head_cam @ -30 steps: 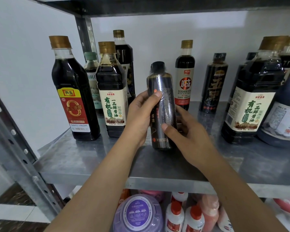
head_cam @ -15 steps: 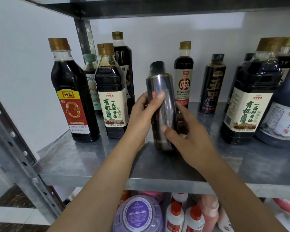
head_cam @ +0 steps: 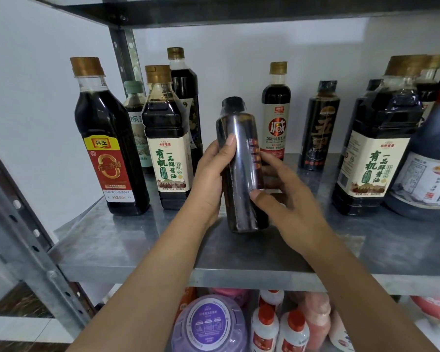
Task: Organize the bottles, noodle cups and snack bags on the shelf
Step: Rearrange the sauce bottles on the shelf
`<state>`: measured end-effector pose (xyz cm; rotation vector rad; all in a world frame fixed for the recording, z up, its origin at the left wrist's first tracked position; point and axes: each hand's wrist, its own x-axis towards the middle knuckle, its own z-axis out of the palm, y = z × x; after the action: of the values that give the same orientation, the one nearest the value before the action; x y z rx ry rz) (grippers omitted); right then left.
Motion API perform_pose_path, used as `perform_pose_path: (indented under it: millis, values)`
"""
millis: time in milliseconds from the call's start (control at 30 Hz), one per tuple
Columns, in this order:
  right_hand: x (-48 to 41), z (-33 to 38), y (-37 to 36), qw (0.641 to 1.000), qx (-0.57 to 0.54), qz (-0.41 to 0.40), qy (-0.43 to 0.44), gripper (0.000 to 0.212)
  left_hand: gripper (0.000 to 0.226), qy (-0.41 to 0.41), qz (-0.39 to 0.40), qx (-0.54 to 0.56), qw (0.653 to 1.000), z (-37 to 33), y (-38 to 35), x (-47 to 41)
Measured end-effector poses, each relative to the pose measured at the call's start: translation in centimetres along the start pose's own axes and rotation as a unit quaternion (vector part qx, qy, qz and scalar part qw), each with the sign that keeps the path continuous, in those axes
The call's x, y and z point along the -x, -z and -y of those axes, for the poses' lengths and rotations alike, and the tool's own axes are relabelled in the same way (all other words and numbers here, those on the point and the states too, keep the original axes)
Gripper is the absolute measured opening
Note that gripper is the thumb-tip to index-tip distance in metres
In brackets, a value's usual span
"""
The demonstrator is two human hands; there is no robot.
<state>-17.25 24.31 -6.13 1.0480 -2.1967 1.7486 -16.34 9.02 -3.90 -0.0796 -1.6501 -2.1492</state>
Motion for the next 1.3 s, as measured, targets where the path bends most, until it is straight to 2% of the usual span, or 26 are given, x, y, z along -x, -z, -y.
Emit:
perform_pose_path:
  millis: [167,333,467,600,667,1033,1167,1300]
  values:
    - [0.03,0.02,-0.08,1.000,-0.018,0.003,-0.009,0.060,0.051,-0.027,0.009,-0.013,0.999,-0.12,-0.02,0.10]
    - [-0.01,0.01,-0.19,1.000,0.008,0.026,-0.013,0.079,0.052,-0.040,0.027,-0.012,0.999,-0.31,-0.24,0.49]
    - [-0.04,-0.06,-0.23,0.999,-0.001,0.029,-0.019,0.079,0.050,-0.050,0.027,-0.005,0.998,-0.60,-0.45,0.76]
    - [-0.04,-0.07,-0.12,1.000,0.028,0.004,-0.003,0.086,0.032,-0.057,0.061,0.015,0.996,-0.18,-0.48,0.65]
    - [-0.11,-0.15,-0.11,0.999,0.040,-0.004,0.005,0.087,0.031,-0.060,0.064,0.014,0.996,0.04,-0.43,0.49]
    - [-0.36,-0.80,-0.07,0.999,-0.023,-0.003,-0.033,0.085,0.040,-0.081,0.062,-0.041,0.994,0.03,-0.38,0.25]
    - [-0.36,-0.79,-0.17,0.999,-0.045,-0.002,-0.013,0.071,0.034,-0.091,0.052,-0.036,0.994,0.11,-0.37,-0.04]
    - [-0.40,-0.70,-0.19,0.998,-0.067,-0.004,-0.014,0.070,0.038,-0.089,0.055,-0.021,0.994,-0.01,-0.34,-0.08]
